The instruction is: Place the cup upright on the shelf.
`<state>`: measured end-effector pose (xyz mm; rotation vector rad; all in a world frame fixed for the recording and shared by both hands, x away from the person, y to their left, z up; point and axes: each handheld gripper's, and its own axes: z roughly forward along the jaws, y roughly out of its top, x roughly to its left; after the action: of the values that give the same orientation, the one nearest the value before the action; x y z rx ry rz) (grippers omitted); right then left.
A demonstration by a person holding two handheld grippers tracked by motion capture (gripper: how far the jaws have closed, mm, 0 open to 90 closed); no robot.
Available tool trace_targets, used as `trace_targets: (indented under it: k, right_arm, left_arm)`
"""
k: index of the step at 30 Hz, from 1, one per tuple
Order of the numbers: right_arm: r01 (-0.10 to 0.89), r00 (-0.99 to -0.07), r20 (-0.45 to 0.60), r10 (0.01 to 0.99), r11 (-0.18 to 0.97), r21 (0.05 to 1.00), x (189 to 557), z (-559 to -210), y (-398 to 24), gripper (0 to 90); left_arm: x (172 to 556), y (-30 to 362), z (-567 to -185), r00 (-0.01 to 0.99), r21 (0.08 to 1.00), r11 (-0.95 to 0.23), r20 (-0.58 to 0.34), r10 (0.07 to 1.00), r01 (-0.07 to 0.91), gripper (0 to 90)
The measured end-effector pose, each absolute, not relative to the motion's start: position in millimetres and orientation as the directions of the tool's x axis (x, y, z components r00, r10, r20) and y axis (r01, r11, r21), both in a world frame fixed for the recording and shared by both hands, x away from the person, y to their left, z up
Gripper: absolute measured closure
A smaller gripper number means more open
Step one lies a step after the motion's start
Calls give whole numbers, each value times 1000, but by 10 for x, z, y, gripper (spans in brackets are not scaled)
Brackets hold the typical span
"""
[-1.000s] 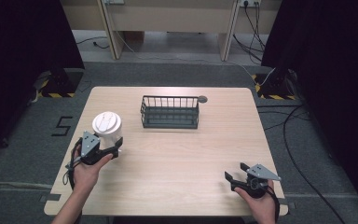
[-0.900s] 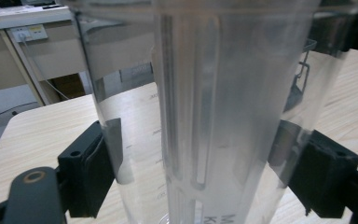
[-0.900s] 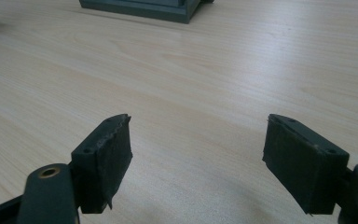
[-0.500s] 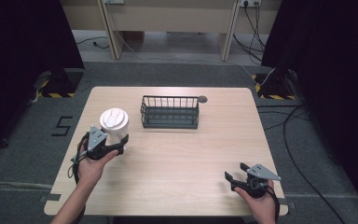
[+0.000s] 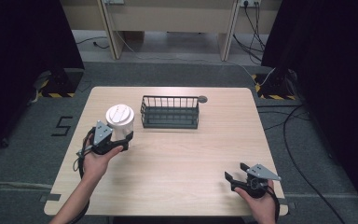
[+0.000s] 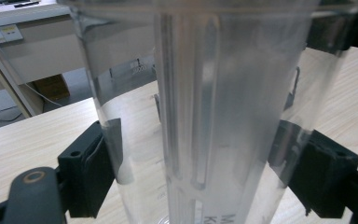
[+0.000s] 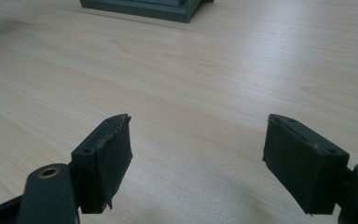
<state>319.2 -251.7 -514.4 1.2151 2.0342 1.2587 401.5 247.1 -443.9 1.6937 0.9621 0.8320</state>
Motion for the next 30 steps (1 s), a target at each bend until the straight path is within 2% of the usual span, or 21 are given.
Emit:
trace_targets:
  k: [30]
  right_arm:
    - [443, -508, 68, 859, 193, 875, 3193, -5143, -2523, 238]
  left_arm:
    - [4287, 2163, -4217, 491, 951, -236, 111, 864, 202, 175]
